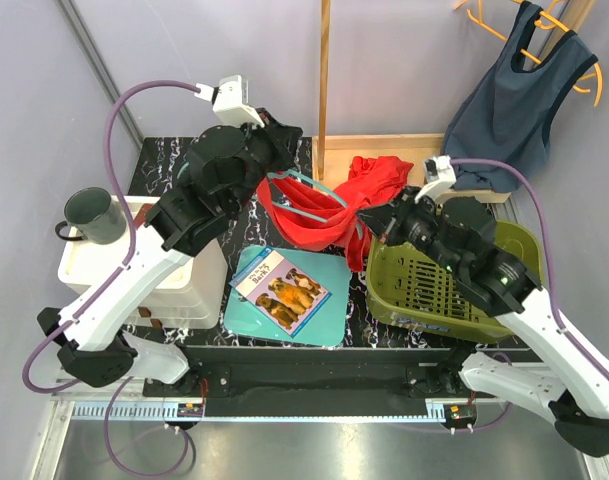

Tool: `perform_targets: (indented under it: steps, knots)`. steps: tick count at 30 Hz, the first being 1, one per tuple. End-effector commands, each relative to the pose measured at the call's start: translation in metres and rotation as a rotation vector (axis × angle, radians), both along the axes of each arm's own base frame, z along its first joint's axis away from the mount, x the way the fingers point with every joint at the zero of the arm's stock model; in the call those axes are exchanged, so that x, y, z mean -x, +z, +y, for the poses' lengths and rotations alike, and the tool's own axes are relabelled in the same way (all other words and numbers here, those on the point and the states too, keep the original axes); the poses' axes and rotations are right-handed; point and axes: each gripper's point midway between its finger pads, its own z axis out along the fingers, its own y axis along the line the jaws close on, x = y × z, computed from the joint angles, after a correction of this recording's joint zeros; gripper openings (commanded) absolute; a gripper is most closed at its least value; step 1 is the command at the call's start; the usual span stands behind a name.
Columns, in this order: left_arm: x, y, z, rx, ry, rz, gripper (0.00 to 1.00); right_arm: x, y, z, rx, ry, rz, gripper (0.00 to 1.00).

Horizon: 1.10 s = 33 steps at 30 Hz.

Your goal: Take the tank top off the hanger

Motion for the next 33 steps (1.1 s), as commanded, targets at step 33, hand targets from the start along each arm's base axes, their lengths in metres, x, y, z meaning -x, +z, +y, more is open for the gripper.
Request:
perform_targets:
  steps: [33]
  knots:
    - [-0.011,0.13,0.023,0.387,-0.053,-0.237,0.0,-0.092,-0.045,-0.028,-0.224,-0.05,0.358,0.0]
